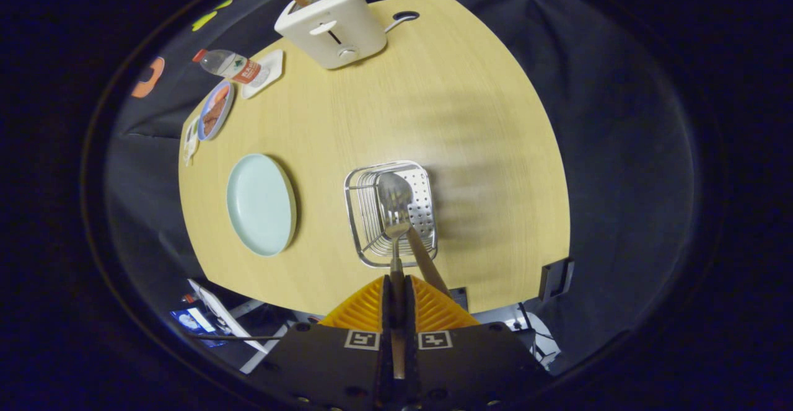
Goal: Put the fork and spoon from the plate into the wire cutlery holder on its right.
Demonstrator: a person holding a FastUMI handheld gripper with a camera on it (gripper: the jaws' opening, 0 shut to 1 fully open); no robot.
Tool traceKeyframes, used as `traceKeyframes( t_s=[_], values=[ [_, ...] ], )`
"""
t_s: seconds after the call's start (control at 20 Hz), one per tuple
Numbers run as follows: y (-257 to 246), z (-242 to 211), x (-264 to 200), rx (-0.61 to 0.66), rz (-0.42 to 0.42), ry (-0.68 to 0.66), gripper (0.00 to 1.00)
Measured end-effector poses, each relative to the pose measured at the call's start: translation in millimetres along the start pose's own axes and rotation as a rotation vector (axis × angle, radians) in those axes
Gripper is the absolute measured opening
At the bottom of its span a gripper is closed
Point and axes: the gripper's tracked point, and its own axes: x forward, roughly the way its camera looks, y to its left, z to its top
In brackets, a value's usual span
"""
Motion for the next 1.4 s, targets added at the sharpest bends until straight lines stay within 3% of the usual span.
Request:
traceKeyframes(
  t_s=[0.35, 0.55, 0.6, 0.8, 0.9, 1.4],
  values=[
    [7.1, 6.2, -8.0, -0.015, 0.018, -0.066, 0.12],
    [26.6, 20.1, -26.3, -0.059, 0.060, -0.194, 0.38],
    [29.4, 26.6, -32.6, -0.066, 0.060, -0.247, 0.51],
    [51.1, 41.6, -64.0, -0.115, 0.082, -0.433, 0.86],
    [63.9, 45.6, -86.8, -0.139, 0.100, -0.529, 0.94],
    [99.7, 42.3, -220.1, -0.184, 0.137, -1.082, 0.96]
  ],
)
